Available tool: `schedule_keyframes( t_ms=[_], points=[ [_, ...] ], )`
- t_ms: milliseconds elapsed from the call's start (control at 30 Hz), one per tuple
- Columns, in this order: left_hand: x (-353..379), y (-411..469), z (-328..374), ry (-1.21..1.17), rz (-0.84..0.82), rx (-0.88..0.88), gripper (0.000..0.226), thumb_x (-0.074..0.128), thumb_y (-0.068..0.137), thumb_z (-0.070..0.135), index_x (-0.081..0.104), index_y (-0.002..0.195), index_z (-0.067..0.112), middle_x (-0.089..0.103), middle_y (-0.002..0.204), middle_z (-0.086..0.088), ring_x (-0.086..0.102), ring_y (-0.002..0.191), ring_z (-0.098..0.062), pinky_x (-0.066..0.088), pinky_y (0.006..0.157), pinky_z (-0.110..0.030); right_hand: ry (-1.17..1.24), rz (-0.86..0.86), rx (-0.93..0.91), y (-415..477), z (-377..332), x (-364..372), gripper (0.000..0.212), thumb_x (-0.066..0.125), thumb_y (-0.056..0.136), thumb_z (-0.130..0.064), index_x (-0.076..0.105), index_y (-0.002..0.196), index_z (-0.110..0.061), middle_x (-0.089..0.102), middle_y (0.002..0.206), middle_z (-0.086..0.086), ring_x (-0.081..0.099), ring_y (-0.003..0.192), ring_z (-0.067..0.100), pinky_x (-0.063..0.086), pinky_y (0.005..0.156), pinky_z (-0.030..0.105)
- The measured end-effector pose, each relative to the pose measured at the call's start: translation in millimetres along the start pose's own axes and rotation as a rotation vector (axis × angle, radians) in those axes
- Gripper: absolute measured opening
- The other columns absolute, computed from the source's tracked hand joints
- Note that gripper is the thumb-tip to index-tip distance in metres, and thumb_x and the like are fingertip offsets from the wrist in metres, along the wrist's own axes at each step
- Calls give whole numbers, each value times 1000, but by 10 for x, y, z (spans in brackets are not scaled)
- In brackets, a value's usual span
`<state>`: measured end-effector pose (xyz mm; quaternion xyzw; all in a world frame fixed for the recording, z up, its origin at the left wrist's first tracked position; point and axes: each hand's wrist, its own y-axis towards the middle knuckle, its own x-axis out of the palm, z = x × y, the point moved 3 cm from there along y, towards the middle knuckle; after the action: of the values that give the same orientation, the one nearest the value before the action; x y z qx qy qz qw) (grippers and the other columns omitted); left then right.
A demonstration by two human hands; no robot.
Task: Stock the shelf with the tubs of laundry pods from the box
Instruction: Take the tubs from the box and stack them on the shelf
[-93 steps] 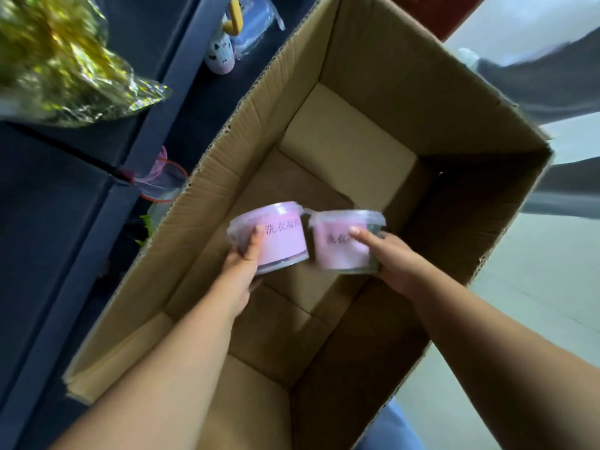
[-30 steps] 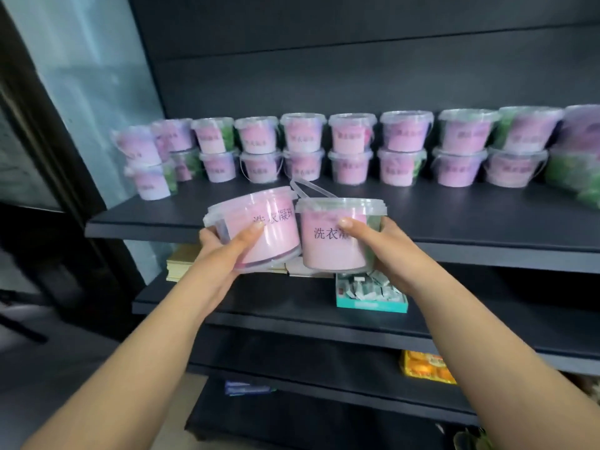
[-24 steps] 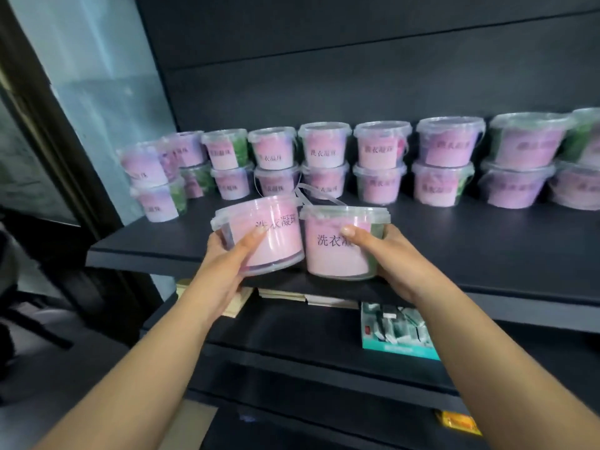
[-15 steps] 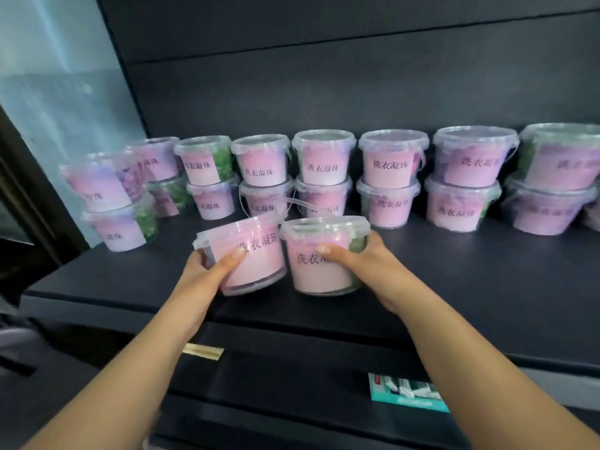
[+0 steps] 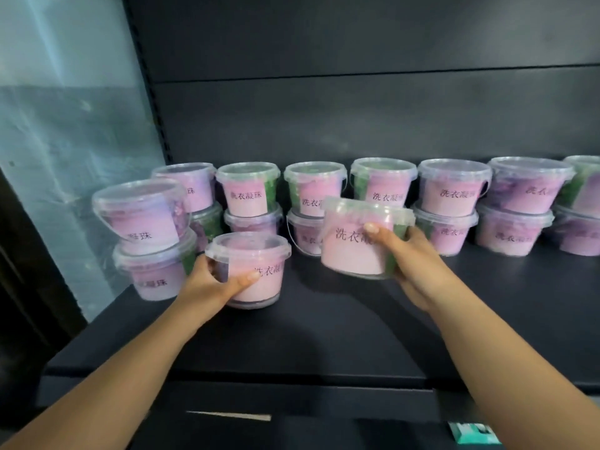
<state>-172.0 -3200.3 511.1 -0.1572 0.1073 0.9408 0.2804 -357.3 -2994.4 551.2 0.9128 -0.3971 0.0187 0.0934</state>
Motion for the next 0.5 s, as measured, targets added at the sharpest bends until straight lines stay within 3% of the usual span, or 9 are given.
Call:
schedule_keyframes(
  t_ms=[100, 200, 267, 333, 433, 500],
  points=[
    [-140, 14, -79, 34, -122, 14, 67, 76, 72, 27, 45, 131, 19, 55, 118, 4, 52, 110, -13, 40, 93, -27, 41, 12, -18, 39, -58, 355, 86, 78, 50, -40, 46, 124, -10, 63, 116, 2, 63, 100, 12, 51, 92, 36],
    [-196, -5, -140, 3, -241, 64, 54, 72, 76, 11, 50, 125, 17, 57, 108, 7, 54, 98, -5, 40, 87, -20, 82, 22, -35, 97, -109, 761, 61, 71, 66, -31, 46, 119, -13, 64, 106, -3, 62, 89, 5, 53, 85, 30],
    [-202, 11, -153, -67, -293, 76, 50, 69, 77, 4, 49, 121, 18, 58, 104, 10, 54, 95, -2, 43, 86, -16, 93, 18, -44, 160, -98, 969, 74, 76, 62, -31, 43, 125, -11, 63, 113, 0, 63, 95, 9, 52, 89, 33],
    [-198, 66, -205, -126, -329, 69, 47, 68, 77, 2, 50, 117, 19, 59, 107, 9, 55, 98, 0, 44, 94, -18, 104, -5, -75, 212, -64, 1098, 85, 82, 55, -29, 41, 127, -13, 61, 117, 2, 62, 103, 13, 52, 90, 33],
    [-176, 119, -272, -164, -368, 82, 50, 72, 75, 2, 49, 116, 21, 58, 115, 3, 55, 106, -6, 42, 91, -14, 99, -50, -119, 266, 12, 1199, 85, 83, 57, -22, 40, 129, -16, 61, 117, -1, 61, 106, 12, 52, 88, 27],
    [-151, 117, -284, -127, -384, 92, 62, 82, 66, 15, 46, 115, 27, 57, 114, 9, 55, 104, -2, 43, 88, -12, 61, -64, -145, 283, 63, 1252, 85, 77, 57, -27, 39, 133, -17, 61, 117, -4, 60, 106, 7, 52, 86, 21]
  ],
)
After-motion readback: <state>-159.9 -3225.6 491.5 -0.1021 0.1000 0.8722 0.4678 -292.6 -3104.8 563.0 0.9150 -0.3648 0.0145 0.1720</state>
